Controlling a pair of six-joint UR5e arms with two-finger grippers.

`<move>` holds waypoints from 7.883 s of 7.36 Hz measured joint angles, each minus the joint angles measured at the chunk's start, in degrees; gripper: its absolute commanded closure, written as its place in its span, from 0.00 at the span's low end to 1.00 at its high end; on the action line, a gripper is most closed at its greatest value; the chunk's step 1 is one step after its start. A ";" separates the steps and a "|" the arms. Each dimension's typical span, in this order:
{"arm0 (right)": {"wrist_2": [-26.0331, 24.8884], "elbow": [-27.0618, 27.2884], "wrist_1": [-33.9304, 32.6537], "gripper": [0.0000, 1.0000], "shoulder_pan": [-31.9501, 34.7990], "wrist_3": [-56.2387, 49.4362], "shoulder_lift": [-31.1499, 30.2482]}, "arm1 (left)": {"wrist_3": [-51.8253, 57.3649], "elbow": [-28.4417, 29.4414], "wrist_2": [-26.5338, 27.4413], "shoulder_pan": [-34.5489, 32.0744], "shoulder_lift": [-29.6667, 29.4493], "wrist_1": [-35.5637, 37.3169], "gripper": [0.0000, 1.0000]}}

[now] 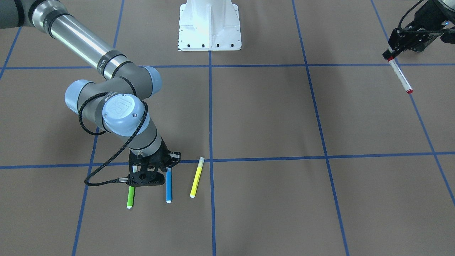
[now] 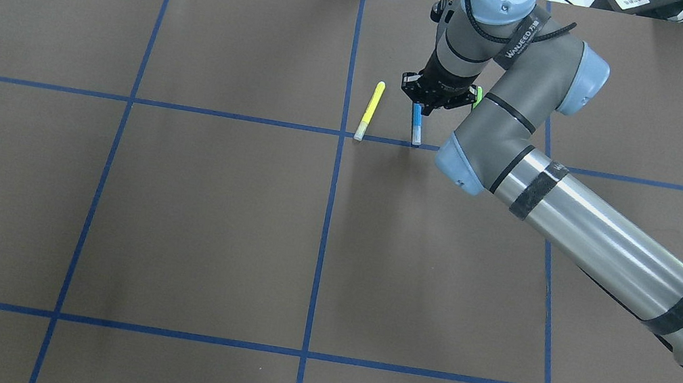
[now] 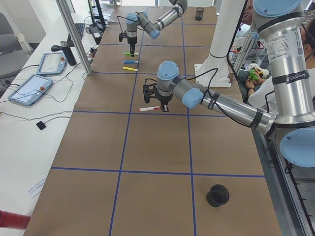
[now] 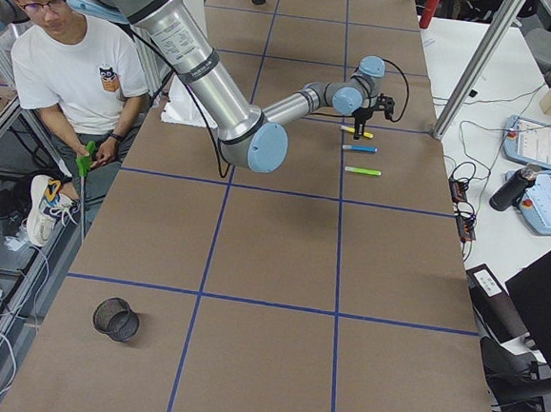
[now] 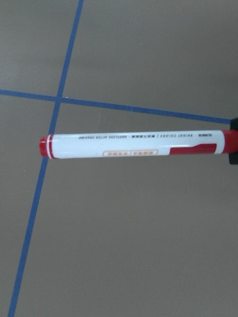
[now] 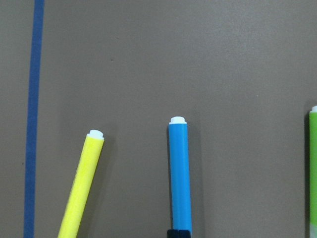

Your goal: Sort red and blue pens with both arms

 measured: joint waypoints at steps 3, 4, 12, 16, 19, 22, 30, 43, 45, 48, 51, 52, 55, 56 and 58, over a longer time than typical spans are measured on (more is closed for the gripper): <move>-2.10 0.32 0.68 0.30 -1.70 3.07 -0.89 | 0.00 -0.75 0.07 -0.24 0.72 -0.01 1.00; -2.78 -0.16 1.47 0.34 -2.20 3.88 -0.88 | 0.00 -0.91 0.07 -0.31 0.74 -0.01 1.00; -5.07 -3.89 5.15 1.00 -4.02 3.42 -0.94 | 0.00 -2.51 0.07 -0.49 1.83 0.02 1.00; 1.01 2.77 0.95 1.00 -0.07 3.29 -2.68 | 5.97 -3.94 -0.07 -2.33 7.66 -0.13 1.00; 3.42 17.86 -3.62 1.00 1.58 3.22 -13.19 | 25.91 0.54 -1.51 -10.66 15.92 0.49 1.00; 3.58 25.86 -5.91 1.00 1.97 3.25 -18.52 | 40.79 5.64 2.54 -19.56 18.10 6.26 1.00; 6.56 40.03 -5.97 1.00 4.18 3.29 -34.14 | 76.69 8.38 12.21 -28.26 15.69 57.66 1.00; 17.75 51.33 -5.63 1.00 13.96 -0.17 -52.45 | 78.40 25.94 11.27 -27.81 12.32 65.41 0.00; 18.54 52.88 -5.65 1.00 14.47 -0.86 -55.06 | 77.97 27.72 9.30 -27.79 11.43 65.08 0.00; 18.69 55.05 -5.77 1.00 15.66 -2.82 -59.15 | 77.73 30.29 7.91 -27.79 6.56 64.73 0.00; 18.06 54.89 -6.22 1.00 19.04 -11.41 -63.30 | 76.55 30.69 7.75 -27.78 -1.33 64.11 0.00; 17.46 54.46 -7.68 1.00 21.63 -17.19 -64.74 | 74.91 30.81 7.71 -27.74 -4.06 63.34 0.00; 13.31 50.72 -20.53 1.00 34.04 -42.03 -65.02 | 71.76 30.91 5.94 -27.27 -11.86 62.16 0.00; 12.40 48.47 -23.06 1.00 37.41 -48.28 -65.01 | 70.57 30.91 5.43 -26.71 -14.34 61.73 0.00; 10.61 45.14 -30.06 1.00 43.52 -60.43 -64.97 | 64.65 30.87 3.84 -24.17 -18.73 58.34 0.00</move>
